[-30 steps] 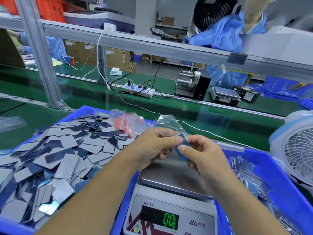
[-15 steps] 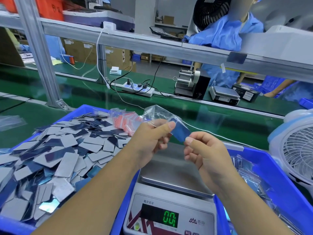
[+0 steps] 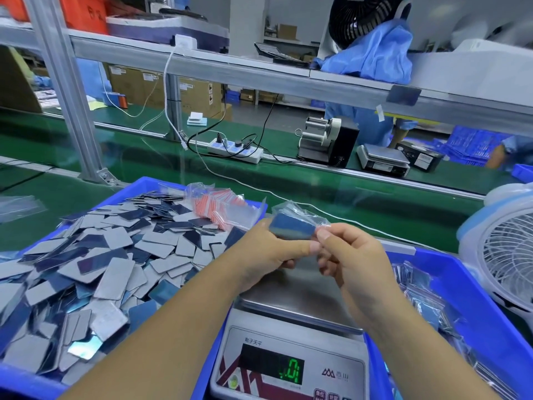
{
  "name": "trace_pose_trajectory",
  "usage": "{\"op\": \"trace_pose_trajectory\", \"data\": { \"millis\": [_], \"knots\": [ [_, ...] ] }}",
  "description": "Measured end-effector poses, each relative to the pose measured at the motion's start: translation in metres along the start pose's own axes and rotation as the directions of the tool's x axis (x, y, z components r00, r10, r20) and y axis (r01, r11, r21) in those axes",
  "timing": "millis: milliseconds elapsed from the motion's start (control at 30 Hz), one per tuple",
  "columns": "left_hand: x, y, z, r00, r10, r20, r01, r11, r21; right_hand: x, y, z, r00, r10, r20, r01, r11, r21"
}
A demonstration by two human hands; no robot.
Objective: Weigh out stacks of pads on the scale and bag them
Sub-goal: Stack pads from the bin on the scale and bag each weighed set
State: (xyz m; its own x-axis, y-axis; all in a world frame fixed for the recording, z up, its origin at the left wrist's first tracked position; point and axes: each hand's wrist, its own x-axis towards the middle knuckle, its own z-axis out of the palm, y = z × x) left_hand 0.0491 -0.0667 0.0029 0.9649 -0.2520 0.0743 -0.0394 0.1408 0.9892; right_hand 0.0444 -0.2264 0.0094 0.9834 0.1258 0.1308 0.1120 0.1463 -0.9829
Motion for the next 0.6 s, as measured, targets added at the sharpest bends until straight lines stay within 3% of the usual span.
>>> {"op": "trace_pose_trajectory", "data": {
  "millis": [133,233,300,433,600],
  "knots": [
    [0.001,0.006,-0.007,1.0,0.019,0.002,-0.018,0.998,-0.067,0.004,0.001,-0.007,0.98,-0.189,-0.065,0.165,0.947,-0.274],
    [0.002,0.003,-0.009,0.997,0.082,-0.003,-0.081,0.995,0.061,0.003,0.001,-0.009,0.953,-0.301,0.033,0.271,0.799,-0.536],
    [0.002,0.001,-0.007,0.997,0.08,0.011,-0.081,0.99,0.118,0.002,0.0,-0.01,0.943,-0.326,0.062,0.293,0.732,-0.615],
    [0.004,0.001,-0.009,0.993,0.094,-0.075,-0.083,0.987,0.138,0.004,-0.001,-0.015,0.949,-0.315,0.006,0.263,0.78,-0.568],
    [0.005,0.0,-0.011,0.989,0.071,-0.133,-0.058,0.993,0.102,0.006,-0.002,-0.016,0.988,-0.153,-0.031,0.124,0.89,-0.439]
  ]
}}
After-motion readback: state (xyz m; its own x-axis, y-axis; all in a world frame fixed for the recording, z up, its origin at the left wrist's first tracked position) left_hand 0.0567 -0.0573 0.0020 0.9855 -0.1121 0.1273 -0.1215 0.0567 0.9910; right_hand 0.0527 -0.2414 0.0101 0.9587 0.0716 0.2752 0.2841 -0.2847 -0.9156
